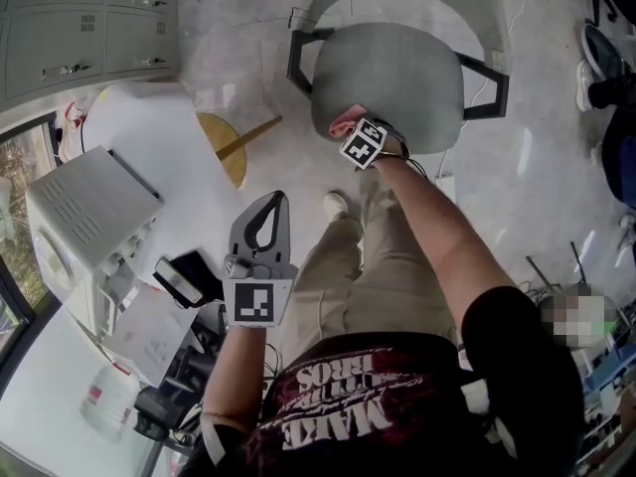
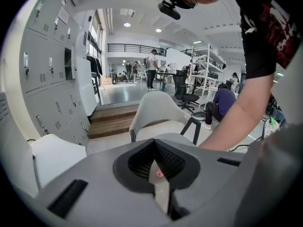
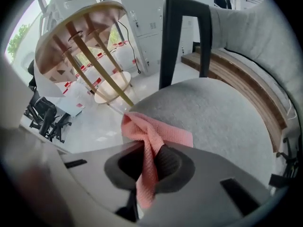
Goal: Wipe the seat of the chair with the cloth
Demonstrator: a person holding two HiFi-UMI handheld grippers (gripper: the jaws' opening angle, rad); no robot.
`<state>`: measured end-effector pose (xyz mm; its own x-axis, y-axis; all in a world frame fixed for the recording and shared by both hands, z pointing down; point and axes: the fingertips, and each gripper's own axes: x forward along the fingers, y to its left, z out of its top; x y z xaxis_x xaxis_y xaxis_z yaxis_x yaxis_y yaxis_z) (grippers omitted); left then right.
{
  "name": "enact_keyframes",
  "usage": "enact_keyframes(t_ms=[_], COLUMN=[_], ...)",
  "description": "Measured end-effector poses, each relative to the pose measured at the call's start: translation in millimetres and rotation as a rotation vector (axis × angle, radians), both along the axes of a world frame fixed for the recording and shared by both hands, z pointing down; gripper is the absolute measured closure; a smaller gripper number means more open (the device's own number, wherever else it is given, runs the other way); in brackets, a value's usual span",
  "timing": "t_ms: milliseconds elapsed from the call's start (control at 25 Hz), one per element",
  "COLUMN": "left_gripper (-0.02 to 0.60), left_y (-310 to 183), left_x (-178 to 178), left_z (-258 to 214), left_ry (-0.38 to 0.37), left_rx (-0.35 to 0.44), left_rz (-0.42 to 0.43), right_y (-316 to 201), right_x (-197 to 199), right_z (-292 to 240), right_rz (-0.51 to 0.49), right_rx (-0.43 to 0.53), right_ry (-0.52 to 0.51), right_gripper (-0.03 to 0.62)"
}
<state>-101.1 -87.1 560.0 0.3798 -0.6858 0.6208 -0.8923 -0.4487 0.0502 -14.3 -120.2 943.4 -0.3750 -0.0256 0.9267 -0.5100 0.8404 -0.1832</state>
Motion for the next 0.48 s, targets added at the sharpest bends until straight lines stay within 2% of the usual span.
enact_keyframes(t_ms=[160,320,480], left_gripper=[0.58,0.58,0.58], left_y=[-3.2,-5.3,-15.3], left_x=[3.6,2.4,4.9], left_z=[-2.6,-9.7,-23.5], left_ry=[-0.004,-0.003,0.011], left_rx=[-0.001,-0.007,0.024], left_rz=[0.042,0.027,0.029], right_y=[2.6,15.9,31.2], right_x=[58.1,129.7,207.9], right_z=[5.3,7.0,9.8], right_rz=[0.113,0.198,0.294], right_rx=[-0.007,-0.035,-0.068], right_ry=[0.05,0.125,0.231], right_gripper=[0.562,0.562,0.562])
